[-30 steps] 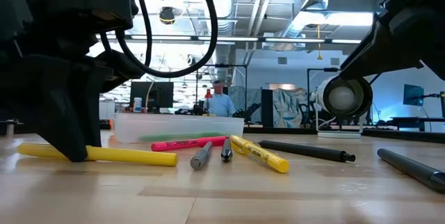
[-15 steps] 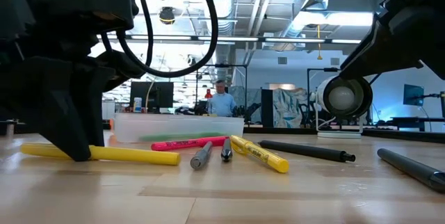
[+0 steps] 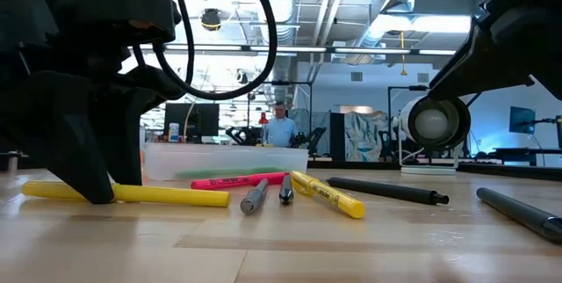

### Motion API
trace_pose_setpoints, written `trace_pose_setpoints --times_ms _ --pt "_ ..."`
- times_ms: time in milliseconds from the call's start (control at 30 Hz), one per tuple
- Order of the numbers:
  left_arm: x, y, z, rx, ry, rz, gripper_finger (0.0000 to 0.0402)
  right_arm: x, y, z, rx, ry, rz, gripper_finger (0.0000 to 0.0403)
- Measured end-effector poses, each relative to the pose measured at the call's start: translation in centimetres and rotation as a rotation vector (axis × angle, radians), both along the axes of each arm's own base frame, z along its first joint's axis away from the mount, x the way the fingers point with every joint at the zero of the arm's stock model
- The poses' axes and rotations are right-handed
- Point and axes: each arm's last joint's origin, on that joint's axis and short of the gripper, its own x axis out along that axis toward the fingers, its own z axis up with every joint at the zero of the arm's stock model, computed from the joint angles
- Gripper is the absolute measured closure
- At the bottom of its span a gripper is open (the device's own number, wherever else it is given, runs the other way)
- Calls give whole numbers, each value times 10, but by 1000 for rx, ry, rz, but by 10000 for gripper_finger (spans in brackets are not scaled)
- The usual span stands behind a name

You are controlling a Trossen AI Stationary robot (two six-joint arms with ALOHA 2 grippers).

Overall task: Pick & place school supplies into a supply box
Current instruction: Put the left yellow pen into the supply box

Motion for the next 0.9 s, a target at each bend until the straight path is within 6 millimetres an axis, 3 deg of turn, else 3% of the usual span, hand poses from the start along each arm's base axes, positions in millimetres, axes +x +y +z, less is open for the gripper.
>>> trace_pose_setpoints --times_ms 367,900 --pt "-3 1 -1 -43 58 27 252 0 0 0 0 0 0 281" --pt "-12 -1 10 -72 85 26 294 1 1 0 7 -8 0 281"
